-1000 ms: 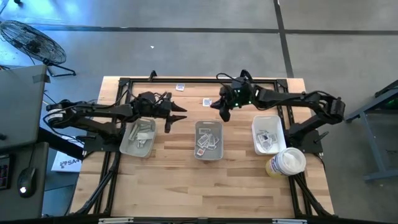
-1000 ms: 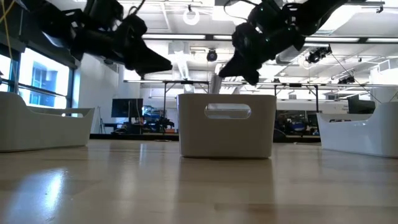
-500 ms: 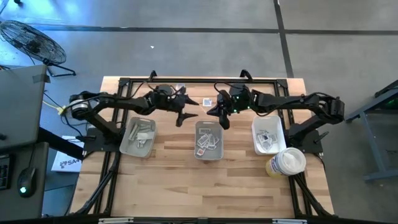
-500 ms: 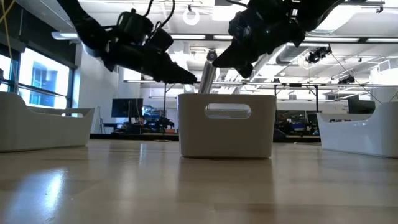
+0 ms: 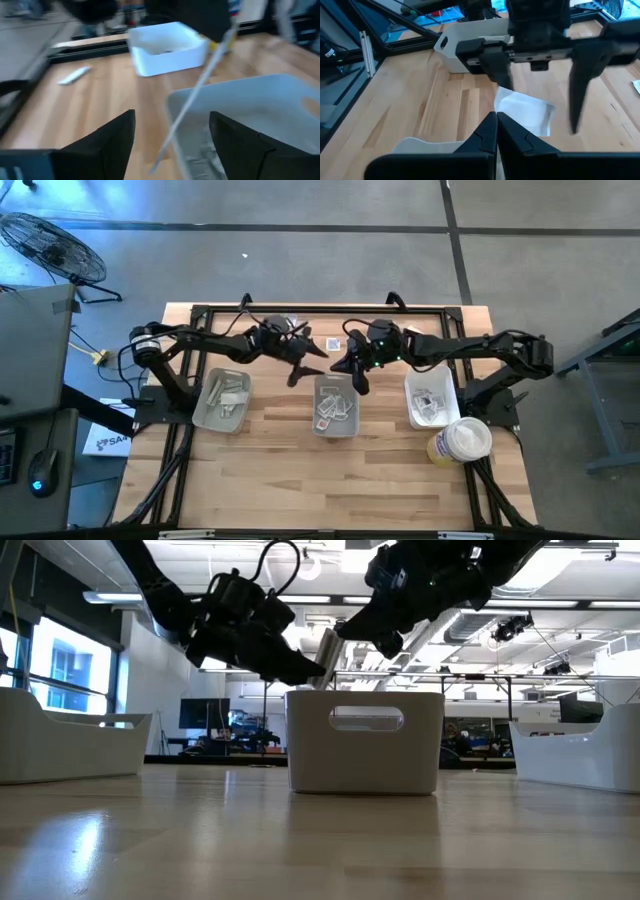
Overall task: Pick & Place First Aid Supplies
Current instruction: Put the bandage pack into the left gray bin
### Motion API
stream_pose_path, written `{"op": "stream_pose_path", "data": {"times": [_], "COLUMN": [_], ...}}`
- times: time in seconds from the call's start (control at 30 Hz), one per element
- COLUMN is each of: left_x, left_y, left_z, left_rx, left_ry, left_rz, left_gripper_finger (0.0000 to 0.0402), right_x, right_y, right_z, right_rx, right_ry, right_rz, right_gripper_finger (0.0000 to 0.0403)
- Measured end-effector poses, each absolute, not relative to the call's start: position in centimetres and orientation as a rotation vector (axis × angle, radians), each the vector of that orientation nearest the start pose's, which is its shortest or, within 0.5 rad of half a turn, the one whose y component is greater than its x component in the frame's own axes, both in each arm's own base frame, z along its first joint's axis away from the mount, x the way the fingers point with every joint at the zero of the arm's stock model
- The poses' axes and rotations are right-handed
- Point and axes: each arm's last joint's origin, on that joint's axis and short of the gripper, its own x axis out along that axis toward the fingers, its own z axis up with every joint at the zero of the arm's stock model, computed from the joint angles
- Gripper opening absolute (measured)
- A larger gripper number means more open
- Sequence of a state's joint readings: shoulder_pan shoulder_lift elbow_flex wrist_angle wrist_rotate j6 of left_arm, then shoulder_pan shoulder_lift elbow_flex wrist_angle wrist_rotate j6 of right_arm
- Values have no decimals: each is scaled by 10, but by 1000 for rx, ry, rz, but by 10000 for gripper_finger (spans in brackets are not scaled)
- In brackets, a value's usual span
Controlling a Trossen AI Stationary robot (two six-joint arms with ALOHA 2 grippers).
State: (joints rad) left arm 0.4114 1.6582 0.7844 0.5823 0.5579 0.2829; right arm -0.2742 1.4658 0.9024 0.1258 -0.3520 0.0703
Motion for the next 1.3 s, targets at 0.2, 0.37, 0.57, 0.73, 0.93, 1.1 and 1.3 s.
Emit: {"op": "stream_pose_path", "data": {"times": [0.2, 0.37, 0.57, 0.73, 0.93, 1.1, 1.3], "left_x": [313, 313, 311, 301, 271, 239, 192], "left_y": [119, 119, 119, 116, 95, 69, 42], "left_z": [190, 191, 193, 205, 228, 243, 262], "left_rx": [99, 70, 18, -18, -73, -170, -361], "left_ry": [238, 238, 256, 316, 503, 672, 776], "left_rz": [-202, -198, -159, -114, -5, 98, 207], "left_gripper_finger": [174, 53, 15, 5, 3, 2, 1], "right_x": [308, 308, 308, 309, 308, 308, 307], "right_y": [-77, -78, -81, -80, -84, -85, -86], "right_z": [246, 245, 245, 246, 246, 246, 246], "right_rx": [192, 181, 158, 135, 106, 95, 82], "right_ry": [420, 422, 426, 416, 421, 422, 424], "right_rz": [46, 3, -103, -108, -246, -295, -329], "right_gripper_finger": [0, 0, 5, 46, 111, 139, 144]}}
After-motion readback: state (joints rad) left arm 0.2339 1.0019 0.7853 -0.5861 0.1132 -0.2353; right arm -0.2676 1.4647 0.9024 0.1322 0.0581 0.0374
